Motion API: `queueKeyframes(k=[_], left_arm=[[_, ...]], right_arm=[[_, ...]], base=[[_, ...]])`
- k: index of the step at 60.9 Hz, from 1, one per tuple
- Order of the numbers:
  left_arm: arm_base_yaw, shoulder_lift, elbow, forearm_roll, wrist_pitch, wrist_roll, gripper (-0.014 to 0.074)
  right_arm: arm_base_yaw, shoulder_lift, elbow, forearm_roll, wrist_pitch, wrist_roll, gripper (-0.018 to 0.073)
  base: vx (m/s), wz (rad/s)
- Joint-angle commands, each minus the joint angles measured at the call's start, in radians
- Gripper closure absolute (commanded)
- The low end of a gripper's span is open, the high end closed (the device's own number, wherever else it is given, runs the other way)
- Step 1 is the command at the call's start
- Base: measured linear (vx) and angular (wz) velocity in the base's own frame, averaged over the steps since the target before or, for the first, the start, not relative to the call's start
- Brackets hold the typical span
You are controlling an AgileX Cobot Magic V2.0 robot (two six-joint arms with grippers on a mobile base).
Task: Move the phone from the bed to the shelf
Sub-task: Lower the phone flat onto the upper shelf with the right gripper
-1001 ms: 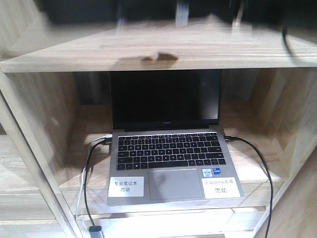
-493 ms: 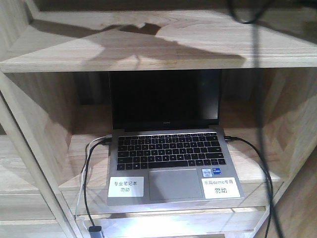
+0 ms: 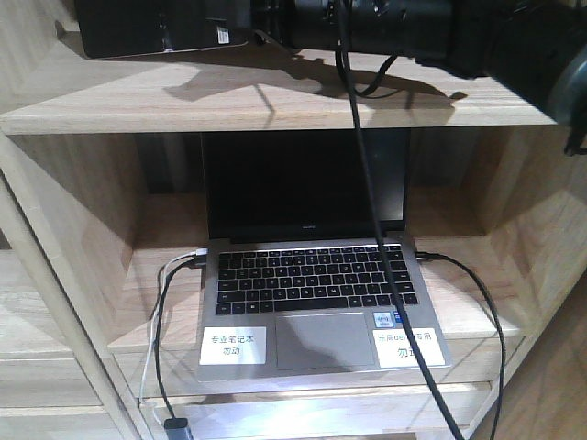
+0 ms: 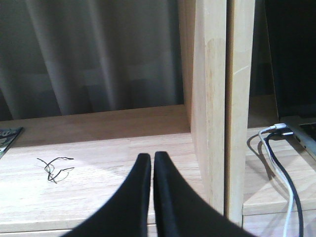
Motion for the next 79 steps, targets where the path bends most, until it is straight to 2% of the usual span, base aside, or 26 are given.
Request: queueKeyframes(k=[1,13,25,31,38,45,54,60,79], left_arm=[[-0.005,-0.012,-0.023,-0.009,-0.072,-0.006,0.0595],[-0.005,-0.012,-0.023,-0.009,-0.072,-0.006,0.0595],[-0.005,-0.012,-0.023,-0.009,-0.072,-0.006,0.0595],[-0.005,-0.012,-0.023,-0.009,-0.072,-0.006,0.0595],[-0.005,-0.012,-0.023,-0.009,-0.072,-0.006,0.0595],[-0.005,-0.012,-0.023,-0.009,-0.072,-0.006,0.0595],[-0.005,-0.012,-0.023,-0.009,-0.072,-0.006,0.0595],[-0.005,-0.012,-0.023,-0.009,-0.072,-0.006,0.0595],[-0.005,-0.012,-0.023,-0.009,-0.072,-0.006,0.0595]], right_arm=[[-0.002,-0.035,-0.036,0.058,-0.053,-0.028,0.0561],[-0.002,-0.026,-0.036,0.054,-0.092,-0.046,0.0538],[-0.002,-0.026,-0.036,0.038,-0.105,-0.049,0.044],[-0.002,-0.026,-0.036,0.005,-0.111,-0.048,0.0362],[-0.002,-0.026,-0.036,-0.025,-0.12,-0.047,0.0228],[-0.002,-0.026,-0.036,-0.027,-0.139,-0.043,0.0083],[-0.002,-0.026,-0.036,-0.027,-0.171,-0.04,-0.005],[-0.002,-0.026,-0.036,-0.037,-0.172,-0.04,-0.0079],[-0.002,-0.052,-0.036,-0.128,-0.172,-0.04,-0.0066]], base=[[0.0,0.0],[0.0,0.0],[0.0,0.0],[0.0,0.0],[0.0,0.0],[0.0,0.0],[0.0,0.0],[0.0,0.0],[0.0,0.0]])
